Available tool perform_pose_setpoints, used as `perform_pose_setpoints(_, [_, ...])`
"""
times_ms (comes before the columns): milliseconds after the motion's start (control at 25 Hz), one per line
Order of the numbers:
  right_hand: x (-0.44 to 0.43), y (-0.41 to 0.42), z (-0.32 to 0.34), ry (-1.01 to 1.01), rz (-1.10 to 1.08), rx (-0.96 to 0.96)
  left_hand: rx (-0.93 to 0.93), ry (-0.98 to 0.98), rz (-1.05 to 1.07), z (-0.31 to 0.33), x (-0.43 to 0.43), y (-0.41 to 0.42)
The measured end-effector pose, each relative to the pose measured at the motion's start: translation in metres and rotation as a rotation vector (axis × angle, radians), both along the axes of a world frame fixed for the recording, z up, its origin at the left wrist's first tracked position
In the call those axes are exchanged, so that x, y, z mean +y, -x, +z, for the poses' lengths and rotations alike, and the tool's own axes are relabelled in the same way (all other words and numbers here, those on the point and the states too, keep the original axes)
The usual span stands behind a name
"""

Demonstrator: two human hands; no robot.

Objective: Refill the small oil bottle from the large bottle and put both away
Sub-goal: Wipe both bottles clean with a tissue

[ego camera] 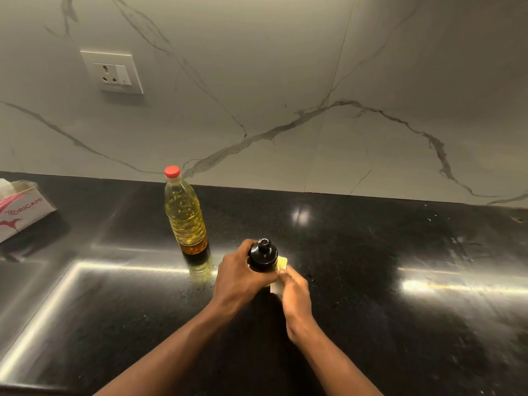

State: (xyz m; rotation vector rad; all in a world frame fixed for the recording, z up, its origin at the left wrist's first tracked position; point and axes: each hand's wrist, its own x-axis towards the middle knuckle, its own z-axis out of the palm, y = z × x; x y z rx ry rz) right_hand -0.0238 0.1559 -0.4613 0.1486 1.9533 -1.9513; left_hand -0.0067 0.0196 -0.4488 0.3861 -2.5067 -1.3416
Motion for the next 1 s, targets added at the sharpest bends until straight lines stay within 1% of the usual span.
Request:
perform_pose_setpoints(80, [0.0,0.02,0.011,0.137,-0.008,-0.166,0.012,-0.008,-0.023,0.013,0.001,0.003])
perform_pose_setpoints(160, [0.004,0.036,0.023,0.318,0.041,-0.331,0.033,-0.018,-0.053,0.023,0.003,0.005])
perform_pose_setpoints(320, [0.005,0.032,0.018,0.519,0.036,-0.5,0.083,0.008,-0.081,0.038,0.004,0.008])
perform_pose_setpoints(400, [0.01,0.022,0.011,0.556,0.002,-0.553,0.088,-0.025,-0.055,0.042,-0.001,0.01])
perform_pose_setpoints(560, [0.015,0.028,0.018,0.627,-0.067,-0.528,0.098,-0.026,-0.055,0.046,-0.003,0.013])
perform_pose_setpoints(720, [-0.012,0.02,0.033,0.681,-0.037,-0.562,0.114,0.032,-0.054,0.051,-0.001,0.016])
perform_pose_setpoints(800, [-0.009,0.008,0.029,0.665,-0.05,-0.555,0.112,0.015,-0.028,0.053,-0.004,0.018])
perform_pose_setpoints(920, [0.008,0.011,0.02,0.598,-0.064,-0.421,0.099,-0.003,-0.002,0.052,-0.008,0.018])
perform_pose_setpoints(1000, [0.009,0.02,0.022,0.532,-0.021,-0.307,0.091,-0.029,-0.013,0.05,-0.004,0.017])
